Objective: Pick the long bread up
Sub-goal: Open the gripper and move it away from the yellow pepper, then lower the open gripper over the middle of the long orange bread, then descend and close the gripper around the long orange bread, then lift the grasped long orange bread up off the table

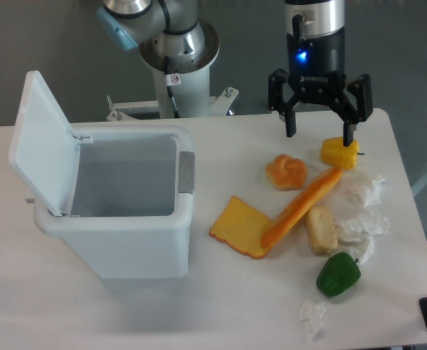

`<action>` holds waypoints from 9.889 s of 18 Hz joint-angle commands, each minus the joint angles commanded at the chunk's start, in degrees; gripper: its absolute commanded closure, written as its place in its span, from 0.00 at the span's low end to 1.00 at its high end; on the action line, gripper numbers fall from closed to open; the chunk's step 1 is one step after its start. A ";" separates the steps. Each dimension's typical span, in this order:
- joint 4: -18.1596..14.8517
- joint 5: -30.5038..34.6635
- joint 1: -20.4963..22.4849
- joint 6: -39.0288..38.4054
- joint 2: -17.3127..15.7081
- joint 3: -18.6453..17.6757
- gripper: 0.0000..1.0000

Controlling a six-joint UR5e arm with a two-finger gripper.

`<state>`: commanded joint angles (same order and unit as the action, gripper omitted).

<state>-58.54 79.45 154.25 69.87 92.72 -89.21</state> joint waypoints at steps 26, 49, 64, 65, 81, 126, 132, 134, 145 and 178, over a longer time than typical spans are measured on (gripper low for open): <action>0.27 -2.29 -0.62 -5.46 -0.09 -3.61 0.00; -0.26 -10.44 -3.43 -4.92 14.76 -1.58 0.00; -0.17 -5.90 -2.02 2.02 21.97 -1.32 0.00; -0.17 -5.02 -2.11 2.54 22.23 -1.41 0.00; 0.09 -2.46 -3.08 12.66 26.37 -2.99 0.00; -0.52 1.06 -4.83 7.82 23.91 3.25 0.72; -3.59 0.70 -5.10 6.68 19.95 5.53 0.72; -7.02 0.79 -5.27 6.59 19.78 6.76 0.72; -16.96 0.62 -2.99 7.29 15.91 11.25 0.73; -20.83 -8.08 3.16 7.47 9.14 7.38 0.74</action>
<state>-79.37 71.37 157.41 77.34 101.87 -81.83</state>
